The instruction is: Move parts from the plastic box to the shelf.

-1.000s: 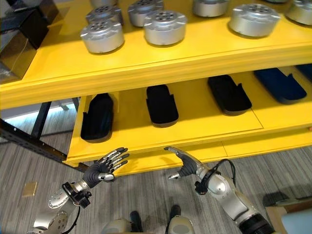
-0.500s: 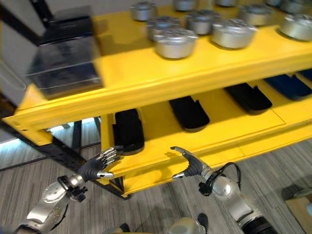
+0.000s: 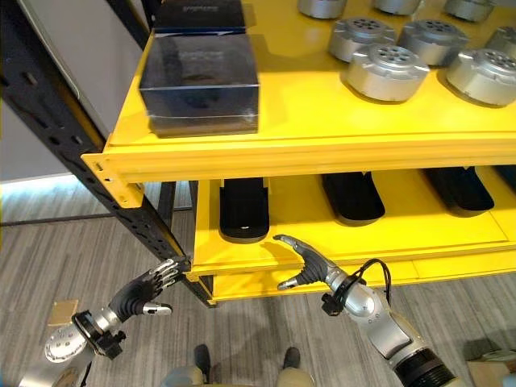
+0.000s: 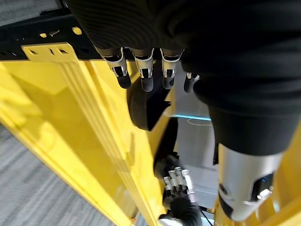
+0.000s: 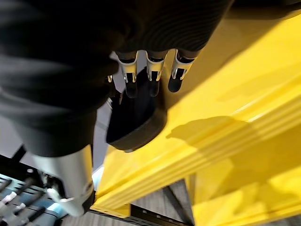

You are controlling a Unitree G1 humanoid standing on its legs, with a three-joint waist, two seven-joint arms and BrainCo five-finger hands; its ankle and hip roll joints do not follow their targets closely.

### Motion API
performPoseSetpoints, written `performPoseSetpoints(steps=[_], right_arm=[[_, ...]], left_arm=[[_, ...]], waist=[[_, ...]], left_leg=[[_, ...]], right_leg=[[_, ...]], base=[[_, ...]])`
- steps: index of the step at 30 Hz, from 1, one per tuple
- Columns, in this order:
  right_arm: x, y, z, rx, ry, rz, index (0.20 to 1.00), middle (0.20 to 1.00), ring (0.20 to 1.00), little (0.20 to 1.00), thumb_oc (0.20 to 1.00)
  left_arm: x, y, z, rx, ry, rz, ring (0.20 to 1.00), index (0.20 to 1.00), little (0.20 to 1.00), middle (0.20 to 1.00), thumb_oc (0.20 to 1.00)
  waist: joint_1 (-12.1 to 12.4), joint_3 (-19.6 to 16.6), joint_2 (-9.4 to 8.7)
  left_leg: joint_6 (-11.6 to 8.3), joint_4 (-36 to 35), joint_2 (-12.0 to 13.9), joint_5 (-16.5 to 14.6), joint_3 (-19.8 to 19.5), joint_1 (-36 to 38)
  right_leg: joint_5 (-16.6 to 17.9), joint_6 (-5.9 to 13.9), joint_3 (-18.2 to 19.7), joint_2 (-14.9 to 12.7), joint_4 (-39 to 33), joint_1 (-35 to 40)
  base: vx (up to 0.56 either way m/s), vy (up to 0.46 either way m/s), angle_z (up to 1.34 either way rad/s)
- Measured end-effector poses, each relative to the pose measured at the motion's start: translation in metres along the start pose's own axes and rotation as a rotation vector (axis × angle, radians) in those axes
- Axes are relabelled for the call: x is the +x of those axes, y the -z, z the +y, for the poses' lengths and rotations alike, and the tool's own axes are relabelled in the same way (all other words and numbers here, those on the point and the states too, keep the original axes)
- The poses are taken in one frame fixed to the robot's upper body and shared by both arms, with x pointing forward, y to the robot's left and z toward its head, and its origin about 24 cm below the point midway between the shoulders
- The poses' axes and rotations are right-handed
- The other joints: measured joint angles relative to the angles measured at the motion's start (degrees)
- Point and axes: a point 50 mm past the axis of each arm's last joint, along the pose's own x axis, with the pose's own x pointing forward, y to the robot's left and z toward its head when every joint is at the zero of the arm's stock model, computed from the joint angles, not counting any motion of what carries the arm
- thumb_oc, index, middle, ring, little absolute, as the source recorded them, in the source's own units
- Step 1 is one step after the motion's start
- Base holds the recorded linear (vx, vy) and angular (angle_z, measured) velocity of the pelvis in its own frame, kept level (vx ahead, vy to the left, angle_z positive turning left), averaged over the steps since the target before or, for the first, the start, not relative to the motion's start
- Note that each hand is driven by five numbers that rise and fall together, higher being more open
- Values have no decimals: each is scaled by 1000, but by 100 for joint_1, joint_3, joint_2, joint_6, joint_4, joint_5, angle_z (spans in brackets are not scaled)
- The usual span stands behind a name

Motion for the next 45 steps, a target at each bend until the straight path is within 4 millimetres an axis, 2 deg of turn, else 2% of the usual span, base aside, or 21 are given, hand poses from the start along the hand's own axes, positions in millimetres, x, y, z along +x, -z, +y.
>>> performPoseSetpoints(steps=[3,6,9,12,17,24,26,32,38,40,43,45], right_arm=[[-2,2,1,-14,-37,9,1000,1000,1000,1000,1000],[-3,3,2,-23,-82,16,1000,1000,1000,1000,1000],[0,-2,30,-20,-242,-8,1000,1000,1000,1000,1000],[1,-3,36,-19,-301,-14,1000,1000,1000,1000,1000],[5,-11,59,3,-397,-48,1000,1000,1000,1000,1000],[20,-29,83,61,-434,-107,1000,1000,1000,1000,1000],[24,-29,83,66,-411,-105,1000,1000,1000,1000,1000],[45,-29,63,-58,-282,-95,1000,1000,1000,1000,1000],[49,-31,56,-116,-245,-106,1000,1000,1000,1000,1000],[50,-29,52,-154,-236,-103,1000,1000,1000,1000,1000],[51,-23,43,-162,-192,-73,1000,1000,1000,1000,1000],[51,-24,42,-163,-185,-74,1000,1000,1000,1000,1000]], left_arm=[[7,-7,0,9,-18,-42,1000,1000,1000,1000,1000],[9,-8,3,8,-57,-45,1000,1000,1000,1000,1000],[12,-1,7,-5,-201,-5,1000,1000,1000,1000,1000],[12,5,6,-23,-235,21,1000,1000,1000,1000,1000],[11,7,7,-32,-289,40,1000,1000,1000,1000,1000],[16,7,5,-66,-348,14,1000,1000,1000,1000,1000],[16,7,5,-66,-350,14,1000,1000,1000,1000,1000],[21,4,5,-64,-331,-1,1000,1000,1000,1000,1000],[22,11,0,-165,-271,45,1000,1000,1000,1000,1000],[20,17,-1,-194,-278,75,1000,1000,1000,1000,1000],[17,27,-1,-213,-309,137,1000,1000,1000,1000,1000],[10,40,4,-225,-368,204,1000,1000,1000,1000,1000]], waist=[[-23,-9,-18],[-18,-124,-32],[41,-326,-92],[164,-347,-110],[322,-410,-200],[491,-399,-205],[530,-385,-200],[612,-142,-129],[613,-39,-21],[668,27,42],[617,105,103],[634,112,114]], left_leg=[[-69,17,152,40,-46,11],[-72,16,168,39,-68,21],[-69,-10,129,23,-104,-5],[-39,-10,78,2,-121,-4],[-24,-10,55,-7,-158,-16],[-35,1,8,-2,-255,-27],[-34,16,-22,-3,-258,-23],[-22,19,-54,-11,-274,-10],[-22,21,-53,-14,-304,-3],[-25,22,-85,-21,-301,-27],[-21,21,-98,-24,-322,-9],[-22,22,-107,-24,-344,-16]], right_leg=[[-39,-73,-117,137,1,45],[-46,-81,-121,129,2,71],[-53,-77,-149,86,2,109],[-74,-78,-161,36,2,117],[-76,-76,-202,11,2,137],[-96,-54,-280,-21,3,192],[-100,-49,-282,-36,3,199],[-116,-26,-297,-84,3,220],[-117,-26,-339,-69,4,220],[-128,-23,-340,-96,4,219],[-125,-21,-350,-97,4,227],[-130,-20,-386,-94,4,234]], base=[[-39,-82,4],[-38,-65,7],[5,-39,7],[24,-16,4],[10,-4,4],[33,9,8],[40,9,2],[13,6,1],[15,17,2],[28,28,-1],[2,3,4],[-12,-2,5]])
